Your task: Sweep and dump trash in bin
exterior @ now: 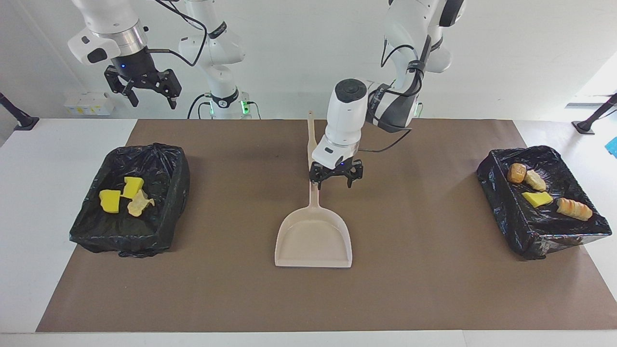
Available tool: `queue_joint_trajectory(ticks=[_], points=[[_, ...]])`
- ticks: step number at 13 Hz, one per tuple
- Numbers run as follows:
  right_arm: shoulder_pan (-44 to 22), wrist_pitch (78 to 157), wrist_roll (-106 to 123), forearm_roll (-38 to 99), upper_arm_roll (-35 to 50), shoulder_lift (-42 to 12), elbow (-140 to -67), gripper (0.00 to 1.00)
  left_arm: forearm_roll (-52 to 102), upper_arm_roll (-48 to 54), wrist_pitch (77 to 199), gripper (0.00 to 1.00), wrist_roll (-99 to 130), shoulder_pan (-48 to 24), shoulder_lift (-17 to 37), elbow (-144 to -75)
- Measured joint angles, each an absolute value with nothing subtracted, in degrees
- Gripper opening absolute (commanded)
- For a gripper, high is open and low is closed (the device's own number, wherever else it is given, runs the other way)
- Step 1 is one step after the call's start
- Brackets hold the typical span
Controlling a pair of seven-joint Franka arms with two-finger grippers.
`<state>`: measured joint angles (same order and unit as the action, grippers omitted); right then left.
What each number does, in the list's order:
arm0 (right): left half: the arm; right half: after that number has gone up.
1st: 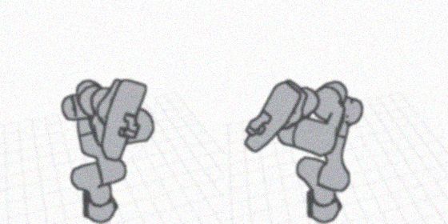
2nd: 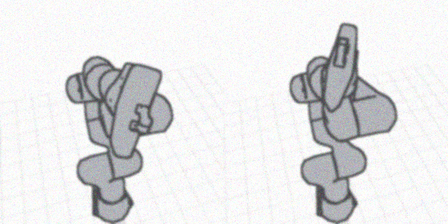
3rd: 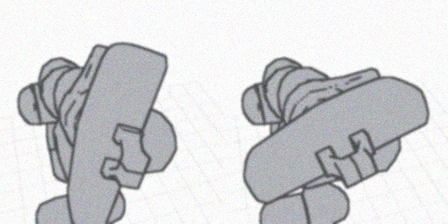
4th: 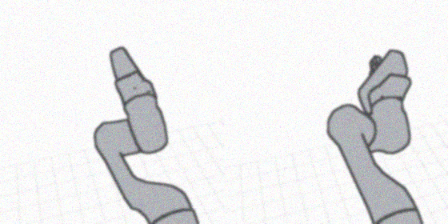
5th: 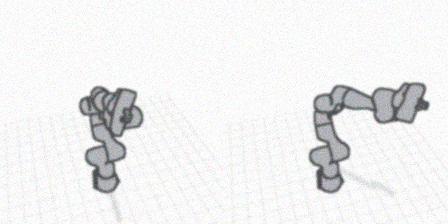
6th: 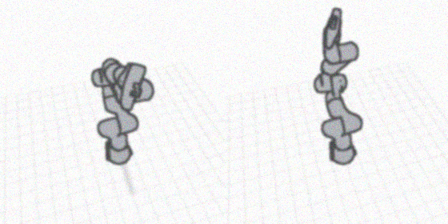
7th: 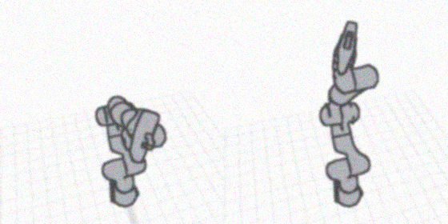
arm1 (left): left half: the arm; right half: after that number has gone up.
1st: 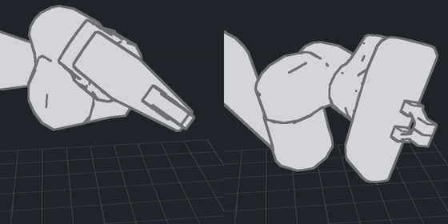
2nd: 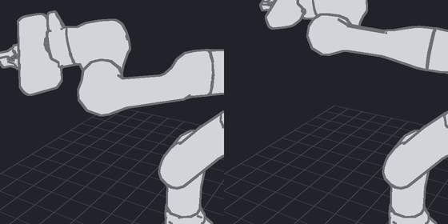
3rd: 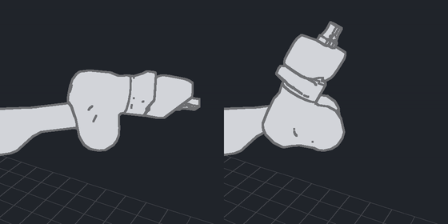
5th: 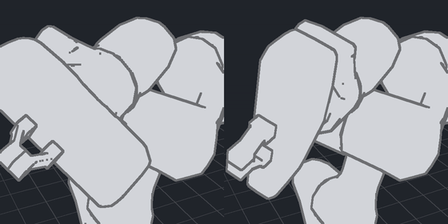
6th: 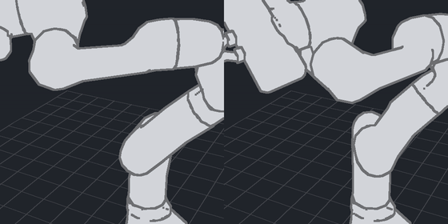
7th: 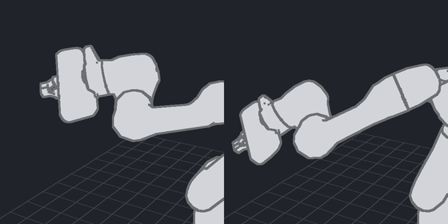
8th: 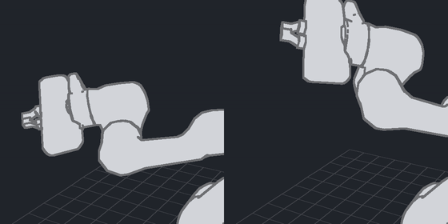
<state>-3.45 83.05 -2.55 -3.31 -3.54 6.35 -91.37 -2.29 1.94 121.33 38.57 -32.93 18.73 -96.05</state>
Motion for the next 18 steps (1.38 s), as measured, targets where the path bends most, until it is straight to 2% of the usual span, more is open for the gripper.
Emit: queue_joint_trajectory(ticks=[10, 18], points=[[-3.5, 83.0, -2.5, -3.3, -3.5, 6.4, -91.4, 1.00, -1.3, 1.7, 111.9, 1.00, 11.8, -13.7, 17.7, -90.9], [-3.6, 83.0, -2.5, -3.3, -3.5, 6.4, -91.4, 1.00, -0.4, 1.5, 104.5, 1.00, -3.9, -4.2, 11.8, -90.3]])
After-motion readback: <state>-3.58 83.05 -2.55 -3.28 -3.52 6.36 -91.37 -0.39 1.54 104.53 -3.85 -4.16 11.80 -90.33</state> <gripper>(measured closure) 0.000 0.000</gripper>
